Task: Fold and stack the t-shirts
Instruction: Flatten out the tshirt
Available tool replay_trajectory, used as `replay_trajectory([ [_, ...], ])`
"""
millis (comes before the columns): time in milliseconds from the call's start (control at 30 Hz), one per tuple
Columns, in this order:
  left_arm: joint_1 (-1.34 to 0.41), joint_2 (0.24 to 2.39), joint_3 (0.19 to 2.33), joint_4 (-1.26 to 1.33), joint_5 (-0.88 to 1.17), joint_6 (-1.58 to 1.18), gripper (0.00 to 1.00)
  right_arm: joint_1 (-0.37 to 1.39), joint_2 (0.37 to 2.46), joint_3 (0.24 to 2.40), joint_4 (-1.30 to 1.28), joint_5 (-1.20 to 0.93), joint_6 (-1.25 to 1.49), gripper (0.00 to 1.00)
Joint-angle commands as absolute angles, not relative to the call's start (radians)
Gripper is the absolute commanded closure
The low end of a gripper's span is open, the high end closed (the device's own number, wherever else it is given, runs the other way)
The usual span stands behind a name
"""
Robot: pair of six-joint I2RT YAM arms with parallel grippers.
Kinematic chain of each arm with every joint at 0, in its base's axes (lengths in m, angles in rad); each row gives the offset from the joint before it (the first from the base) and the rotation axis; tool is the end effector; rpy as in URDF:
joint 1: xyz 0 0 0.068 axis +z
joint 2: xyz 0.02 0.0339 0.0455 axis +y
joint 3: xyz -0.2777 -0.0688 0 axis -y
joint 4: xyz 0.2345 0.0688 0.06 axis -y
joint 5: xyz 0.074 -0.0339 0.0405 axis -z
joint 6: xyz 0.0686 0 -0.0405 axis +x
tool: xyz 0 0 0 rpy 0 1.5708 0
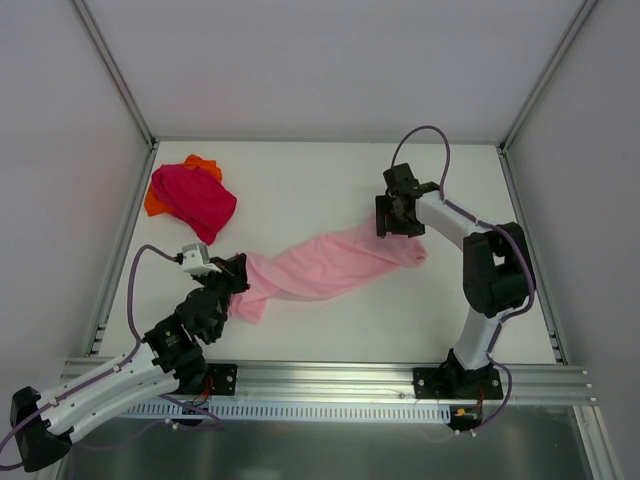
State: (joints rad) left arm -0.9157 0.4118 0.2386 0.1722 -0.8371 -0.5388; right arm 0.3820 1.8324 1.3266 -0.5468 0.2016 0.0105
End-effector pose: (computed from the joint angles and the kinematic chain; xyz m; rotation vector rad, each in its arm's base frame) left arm 0.1176 -0.0695 0.2432 -0.3625 1.5502 -0.4828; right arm 0.3726 0.1349 0.1980 -0.4106 2.5613 -0.1232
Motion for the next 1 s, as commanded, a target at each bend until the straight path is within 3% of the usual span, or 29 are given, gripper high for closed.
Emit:
replay_trajectory([
  [0, -0.917, 0.405, 0.267, 0.19, -0.839, -0.528, 1.0, 0.374, 1.822, 1.292, -0.508, 0.106, 0.023, 0.27],
  [200, -0.917, 0.39, 0.27, 0.183, -0.845, -0.525, 1.0, 0.365, 1.836, 1.256, -0.473, 0.019, 0.022, 0.26],
  [300, -0.917, 0.387, 0.265, 0.181, -0.842, -0.525, 1.0, 0.365, 1.836, 1.25, -0.466, 0.015, 0.018, 0.52],
  [333, -0.917, 0.39, 0.264, 0.183, -0.844, -0.525, 1.0, 0.364, 1.839, 1.252, -0.469, 0.015, 0.017, 0.68],
  [433, -0.917, 0.406, 0.267, 0.192, -0.842, -0.523, 1.0, 0.368, 1.848, 1.266, -0.472, 0.012, 0.008, 0.99],
  [800, -0.917, 0.606, 0.307, 0.294, -0.787, -0.477, 1.0, 0.475, 1.738, 1.52, -0.58, 0.219, -0.144, 0.99],
  [967, -0.917, 0.647, 0.308, 0.316, -0.787, -0.479, 1.0, 0.485, 1.587, 1.493, -0.526, 0.387, -0.214, 0.99],
])
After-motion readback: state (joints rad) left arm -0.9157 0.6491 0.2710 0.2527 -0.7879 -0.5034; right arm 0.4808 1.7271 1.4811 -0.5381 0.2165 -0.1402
